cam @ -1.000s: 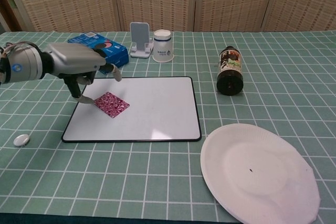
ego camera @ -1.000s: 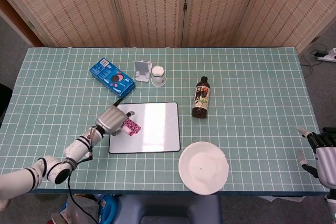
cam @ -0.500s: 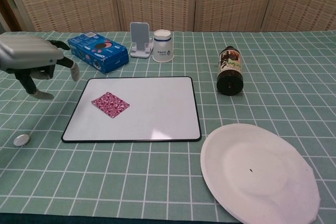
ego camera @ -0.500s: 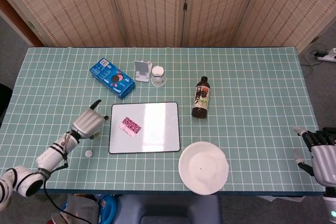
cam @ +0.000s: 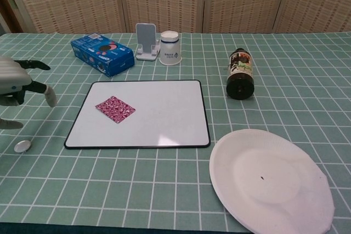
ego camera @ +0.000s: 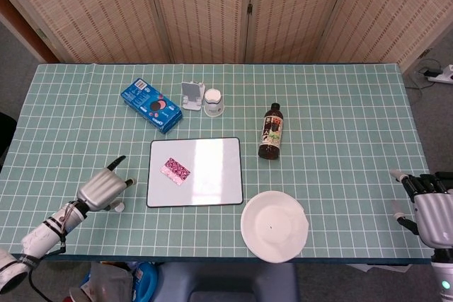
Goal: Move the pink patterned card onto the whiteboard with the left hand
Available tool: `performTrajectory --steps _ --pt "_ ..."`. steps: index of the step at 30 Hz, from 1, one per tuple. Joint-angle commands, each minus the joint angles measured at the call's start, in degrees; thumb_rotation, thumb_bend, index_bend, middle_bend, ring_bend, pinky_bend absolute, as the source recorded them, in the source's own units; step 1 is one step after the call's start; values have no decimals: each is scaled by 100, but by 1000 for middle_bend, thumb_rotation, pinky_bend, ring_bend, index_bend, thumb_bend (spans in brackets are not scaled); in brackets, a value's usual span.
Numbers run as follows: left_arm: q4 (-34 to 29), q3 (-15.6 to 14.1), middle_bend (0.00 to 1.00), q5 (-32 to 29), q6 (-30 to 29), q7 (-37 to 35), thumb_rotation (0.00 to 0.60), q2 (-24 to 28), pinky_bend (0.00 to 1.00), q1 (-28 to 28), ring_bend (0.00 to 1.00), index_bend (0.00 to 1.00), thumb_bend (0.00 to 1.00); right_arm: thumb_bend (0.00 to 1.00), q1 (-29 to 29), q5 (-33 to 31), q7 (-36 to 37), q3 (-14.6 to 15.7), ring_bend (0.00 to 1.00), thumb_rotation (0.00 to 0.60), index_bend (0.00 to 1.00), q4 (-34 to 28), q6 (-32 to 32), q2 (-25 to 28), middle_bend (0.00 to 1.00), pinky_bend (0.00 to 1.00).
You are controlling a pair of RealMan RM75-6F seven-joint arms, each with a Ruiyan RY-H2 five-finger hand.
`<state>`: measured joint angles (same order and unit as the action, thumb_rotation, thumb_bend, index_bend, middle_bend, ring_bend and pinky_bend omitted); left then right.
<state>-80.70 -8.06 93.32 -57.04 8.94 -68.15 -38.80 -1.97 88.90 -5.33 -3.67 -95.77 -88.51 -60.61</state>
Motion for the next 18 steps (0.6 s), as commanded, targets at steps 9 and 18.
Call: performTrajectory --steps 9,18 --pt "219 -160 969 185 -114 -222 600 -175 0 278 938 311 246 367 -44 -6 -62 -6 336 600 228 -59 52 20 344 219" --pt "410 -155 969 135 31 -353 600 -336 0 348 939 350 246 367 -57 -5 -86 -1 336 600 228 -76 62 21 344 219"
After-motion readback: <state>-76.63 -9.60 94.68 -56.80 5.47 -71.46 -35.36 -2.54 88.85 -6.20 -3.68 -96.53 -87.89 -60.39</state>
